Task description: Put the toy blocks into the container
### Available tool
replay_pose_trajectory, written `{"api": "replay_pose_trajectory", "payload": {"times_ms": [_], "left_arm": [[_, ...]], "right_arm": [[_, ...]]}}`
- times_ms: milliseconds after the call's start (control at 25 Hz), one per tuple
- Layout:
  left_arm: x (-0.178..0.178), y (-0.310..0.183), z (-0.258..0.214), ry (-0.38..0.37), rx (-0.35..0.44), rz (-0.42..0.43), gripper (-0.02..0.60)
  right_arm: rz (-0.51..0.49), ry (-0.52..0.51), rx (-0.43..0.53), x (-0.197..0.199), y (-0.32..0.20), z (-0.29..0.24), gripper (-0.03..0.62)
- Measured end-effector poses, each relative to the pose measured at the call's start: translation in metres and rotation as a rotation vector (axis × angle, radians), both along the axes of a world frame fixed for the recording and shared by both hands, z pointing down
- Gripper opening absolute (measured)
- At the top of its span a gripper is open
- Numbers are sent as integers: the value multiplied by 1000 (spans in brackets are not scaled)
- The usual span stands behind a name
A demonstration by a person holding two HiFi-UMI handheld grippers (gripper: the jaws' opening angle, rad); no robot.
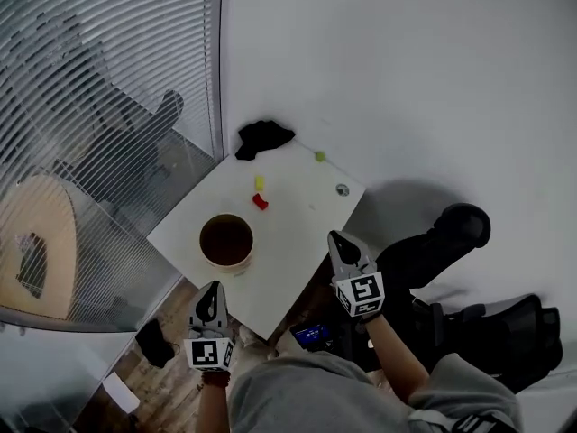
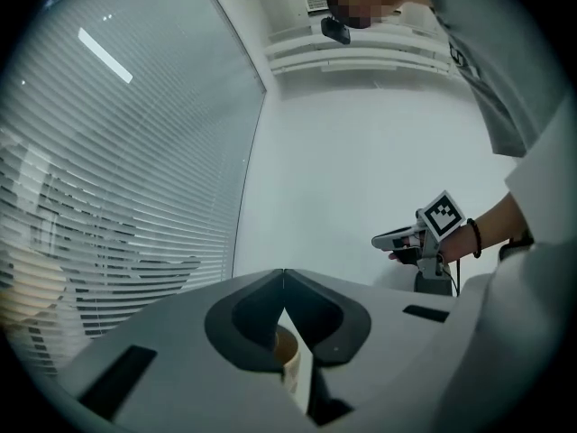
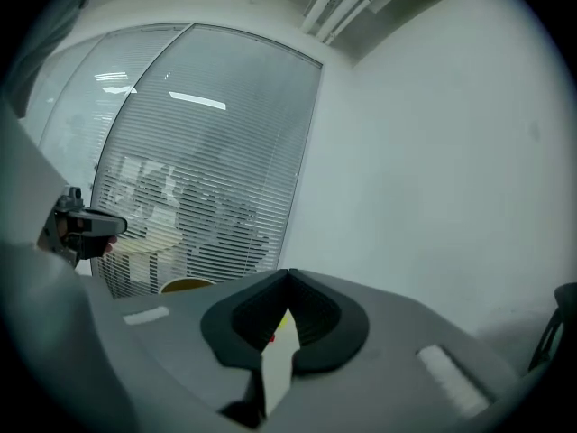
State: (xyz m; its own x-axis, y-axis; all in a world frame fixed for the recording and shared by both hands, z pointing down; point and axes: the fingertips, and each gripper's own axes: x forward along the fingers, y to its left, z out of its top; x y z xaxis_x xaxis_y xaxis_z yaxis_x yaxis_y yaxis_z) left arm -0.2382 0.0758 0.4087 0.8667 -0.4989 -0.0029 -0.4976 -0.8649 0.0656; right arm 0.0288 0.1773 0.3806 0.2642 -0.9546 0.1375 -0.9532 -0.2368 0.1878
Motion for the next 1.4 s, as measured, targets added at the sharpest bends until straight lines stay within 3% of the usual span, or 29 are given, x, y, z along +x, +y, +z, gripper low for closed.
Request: {"api": "replay_pose_trajectory", "payload": {"times_ms": [160, 360, 480, 760, 1040, 1400], "left_arm": [[1, -29, -10, -2, 9, -52, 8], [-4, -46, 12, -66, -34, -149, 8], [-13, -54, 19, -95, -60, -259, 8], [-24, -68, 26, -66, -167, -509, 8], [-5, -63, 32, -110, -186, -596, 8], [2, -56, 42, -110, -194, -667, 8]], "right_arm": [[-37, 15, -12, 19, -42, -3, 11], [-87, -7, -44, 52, -93, 20, 12], [-142, -29, -55, 70, -126, 39, 12], [-294, -73, -161, 97, -199, 93, 28], [-449, -77, -273, 99, -236, 153, 38], [-557, -60, -380, 96, -250, 218, 74]]}}
